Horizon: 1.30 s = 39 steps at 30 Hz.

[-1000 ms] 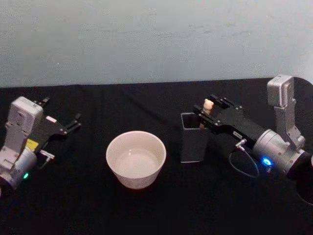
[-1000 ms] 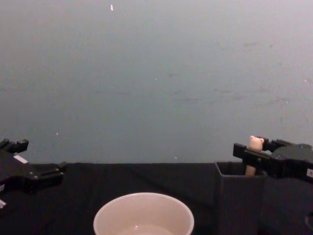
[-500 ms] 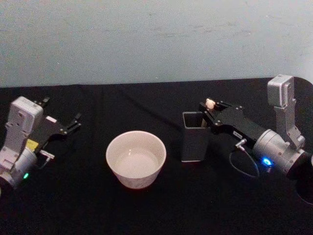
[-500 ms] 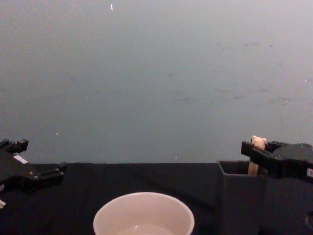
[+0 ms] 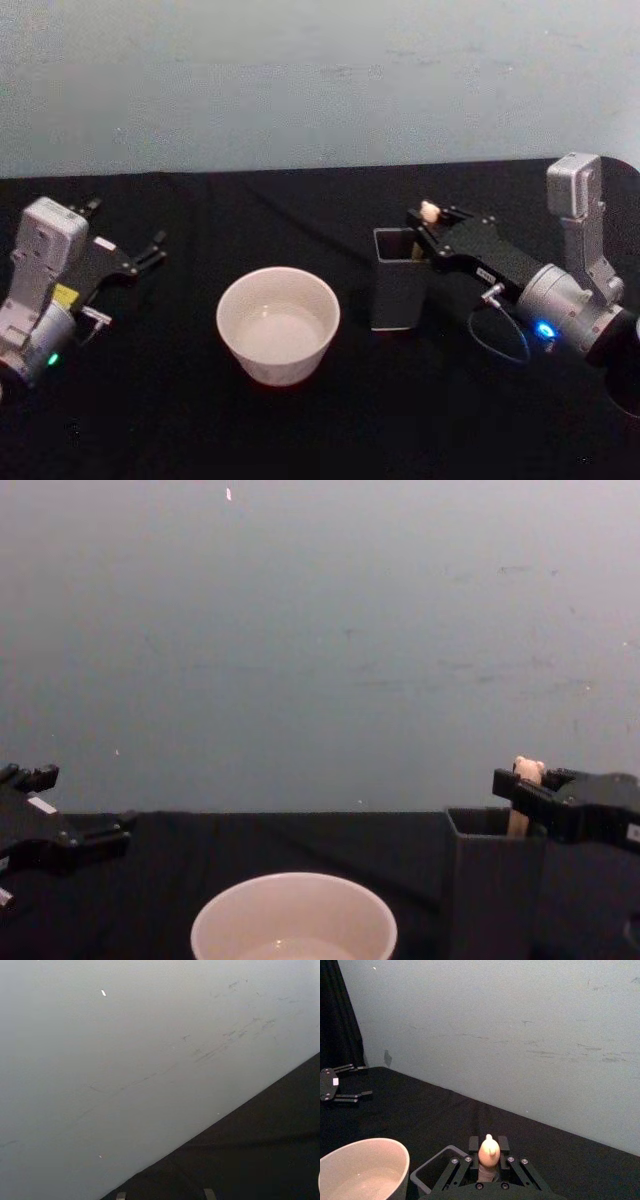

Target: Pick up the stirring spoon with one hand, stir inside the cup, then place it back in its original position.

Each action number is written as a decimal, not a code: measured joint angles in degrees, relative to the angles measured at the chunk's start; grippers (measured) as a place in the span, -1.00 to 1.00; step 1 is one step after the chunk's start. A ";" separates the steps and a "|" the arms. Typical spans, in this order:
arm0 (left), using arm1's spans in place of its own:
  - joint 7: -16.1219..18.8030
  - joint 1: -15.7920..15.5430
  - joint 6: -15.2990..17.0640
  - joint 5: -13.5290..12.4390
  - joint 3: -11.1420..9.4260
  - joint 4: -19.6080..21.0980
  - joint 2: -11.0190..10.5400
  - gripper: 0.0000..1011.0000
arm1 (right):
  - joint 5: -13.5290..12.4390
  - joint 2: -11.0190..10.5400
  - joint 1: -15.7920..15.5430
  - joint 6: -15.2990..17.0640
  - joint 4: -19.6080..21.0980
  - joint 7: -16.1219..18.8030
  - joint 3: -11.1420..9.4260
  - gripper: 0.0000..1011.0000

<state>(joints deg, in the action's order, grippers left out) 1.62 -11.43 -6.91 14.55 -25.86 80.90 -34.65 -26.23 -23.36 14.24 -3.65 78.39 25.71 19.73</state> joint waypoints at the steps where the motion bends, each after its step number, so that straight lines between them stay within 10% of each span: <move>1: 0.00 0.00 0.00 0.00 0.00 0.00 0.00 0.98 | -0.01 0.03 0.00 0.05 0.00 0.07 -0.03 -0.58; 29: 0.00 0.00 0.00 0.00 0.00 0.00 0.00 0.98 | -9.04 -0.72 -0.44 1.29 9.04 2.04 -4.90 -0.58; 39: 0.00 0.00 0.00 0.00 0.00 0.00 0.00 0.98 | -11.36 -0.11 1.66 -0.28 10.02 3.46 -3.50 -0.58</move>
<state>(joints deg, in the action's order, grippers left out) 1.62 -11.43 -6.91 14.55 -25.86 80.90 -34.64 -37.59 -23.47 15.90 -3.93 88.40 29.16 16.23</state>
